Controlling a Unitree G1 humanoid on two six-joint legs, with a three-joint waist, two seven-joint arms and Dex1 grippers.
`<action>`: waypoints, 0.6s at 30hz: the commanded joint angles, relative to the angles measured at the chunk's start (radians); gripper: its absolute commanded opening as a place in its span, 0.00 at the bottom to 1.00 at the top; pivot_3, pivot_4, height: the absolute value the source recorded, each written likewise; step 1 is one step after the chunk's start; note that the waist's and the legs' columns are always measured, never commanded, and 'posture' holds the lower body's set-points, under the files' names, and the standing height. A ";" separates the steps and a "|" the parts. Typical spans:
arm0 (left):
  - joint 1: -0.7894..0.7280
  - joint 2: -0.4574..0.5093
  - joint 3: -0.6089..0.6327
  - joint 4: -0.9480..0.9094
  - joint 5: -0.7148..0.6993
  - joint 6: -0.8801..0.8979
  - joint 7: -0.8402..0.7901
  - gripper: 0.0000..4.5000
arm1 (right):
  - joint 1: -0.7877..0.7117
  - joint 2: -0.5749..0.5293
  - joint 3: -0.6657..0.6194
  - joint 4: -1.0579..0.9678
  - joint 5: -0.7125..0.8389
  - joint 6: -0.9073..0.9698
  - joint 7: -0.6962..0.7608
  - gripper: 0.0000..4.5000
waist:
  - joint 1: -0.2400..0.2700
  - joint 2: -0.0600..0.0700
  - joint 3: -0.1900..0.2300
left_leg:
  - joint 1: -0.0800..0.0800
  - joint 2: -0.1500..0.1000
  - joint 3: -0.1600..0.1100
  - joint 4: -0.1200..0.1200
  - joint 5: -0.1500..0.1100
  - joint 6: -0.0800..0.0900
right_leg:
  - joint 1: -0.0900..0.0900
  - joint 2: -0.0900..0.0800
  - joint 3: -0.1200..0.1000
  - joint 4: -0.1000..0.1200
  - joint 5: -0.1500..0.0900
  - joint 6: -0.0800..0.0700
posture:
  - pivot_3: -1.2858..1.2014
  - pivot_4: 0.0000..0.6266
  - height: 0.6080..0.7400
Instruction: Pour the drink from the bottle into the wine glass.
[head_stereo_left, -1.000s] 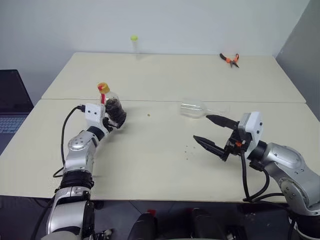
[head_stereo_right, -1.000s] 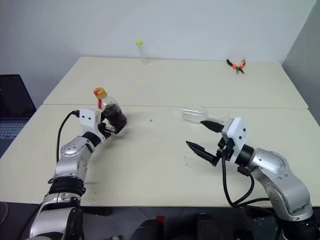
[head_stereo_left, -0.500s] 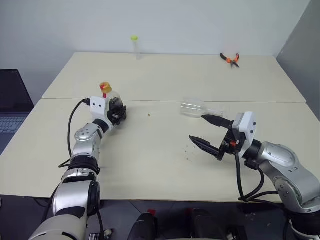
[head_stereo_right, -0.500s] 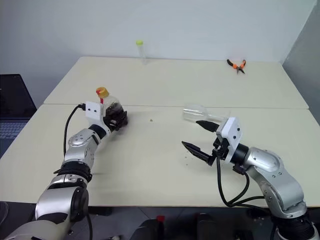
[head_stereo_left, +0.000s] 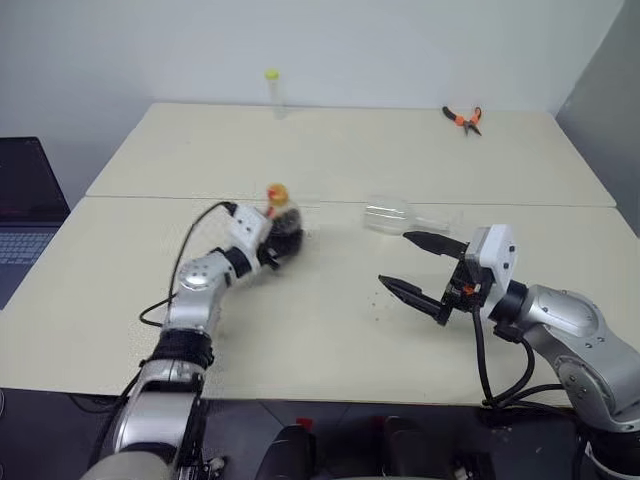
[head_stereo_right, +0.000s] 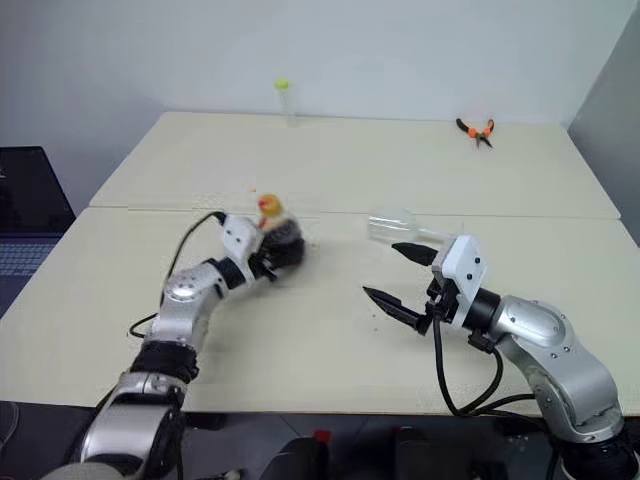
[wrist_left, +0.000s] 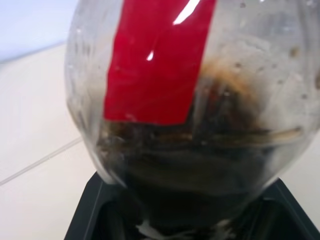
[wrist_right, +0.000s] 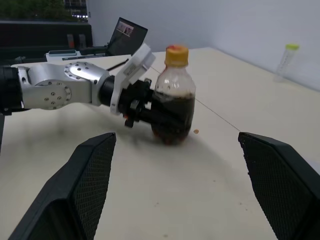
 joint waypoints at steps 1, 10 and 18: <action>0.064 0.013 -0.121 -0.246 -0.020 0.111 -0.112 0.40 | -0.026 -0.011 -0.020 -0.087 0.023 0.053 -0.050 0.94 | 0.001 0.000 0.000 | 0.000 0.000 0.000 0.000 0.000 0.000 | 0.000 0.000 0.000 0.000 0.000 0.000 | 0.52 0.24 1.00; 0.083 0.010 -0.217 -0.377 -0.010 0.242 -0.168 0.40 | -0.070 0.022 0.013 -0.147 0.065 0.226 -0.176 0.94 | 0.002 0.000 0.000 | 0.002 0.001 0.000 0.000 -0.002 0.004 | 0.001 0.003 -0.001 0.002 0.000 0.000 | 0.52 0.24 1.00; 0.069 0.011 -0.228 -0.364 0.002 0.242 -0.180 0.40 | -0.133 0.050 0.033 -0.126 0.091 0.284 -0.206 0.94 | 0.002 0.000 0.000 | 0.001 0.000 0.000 0.000 -0.002 0.004 | 0.001 0.003 -0.001 0.001 0.000 0.000 | 0.52 0.24 1.00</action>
